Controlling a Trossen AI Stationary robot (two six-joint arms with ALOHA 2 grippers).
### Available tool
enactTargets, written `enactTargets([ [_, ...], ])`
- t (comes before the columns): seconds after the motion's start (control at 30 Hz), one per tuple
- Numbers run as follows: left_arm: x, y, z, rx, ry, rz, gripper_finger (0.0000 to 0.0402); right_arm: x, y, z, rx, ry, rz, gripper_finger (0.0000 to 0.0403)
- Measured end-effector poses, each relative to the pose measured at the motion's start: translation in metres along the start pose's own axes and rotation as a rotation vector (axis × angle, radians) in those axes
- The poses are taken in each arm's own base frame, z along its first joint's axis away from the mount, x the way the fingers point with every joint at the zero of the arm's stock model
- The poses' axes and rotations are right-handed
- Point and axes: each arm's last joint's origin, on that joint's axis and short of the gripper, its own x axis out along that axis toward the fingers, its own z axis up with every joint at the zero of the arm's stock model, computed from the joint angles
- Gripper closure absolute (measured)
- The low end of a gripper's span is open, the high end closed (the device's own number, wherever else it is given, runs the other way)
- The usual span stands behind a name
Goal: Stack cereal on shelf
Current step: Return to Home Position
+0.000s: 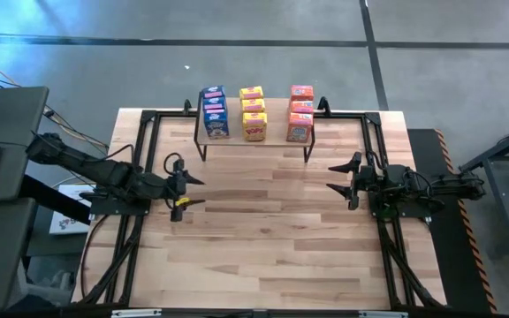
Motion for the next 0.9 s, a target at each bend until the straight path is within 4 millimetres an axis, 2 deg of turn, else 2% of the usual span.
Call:
enactTargets([
  [0.23,0.015,0.001,-0.047,-0.153,-0.164,-0.004,0.0156,0.000,0.000,0.000,0.000,0.000,0.000,0.0151],
  [0.37,0.021,0.002,-0.067,-0.213,-0.206,-0.003,0.0156,0.000,0.000,0.000,0.000,0.001,0.000,0.0151],
  [0.9,0.021,0.020,-0.101,-0.290,-0.295,0.051,0.0156,0.000,0.000,0.000,0.000,0.001,0.000,0.0151],
])
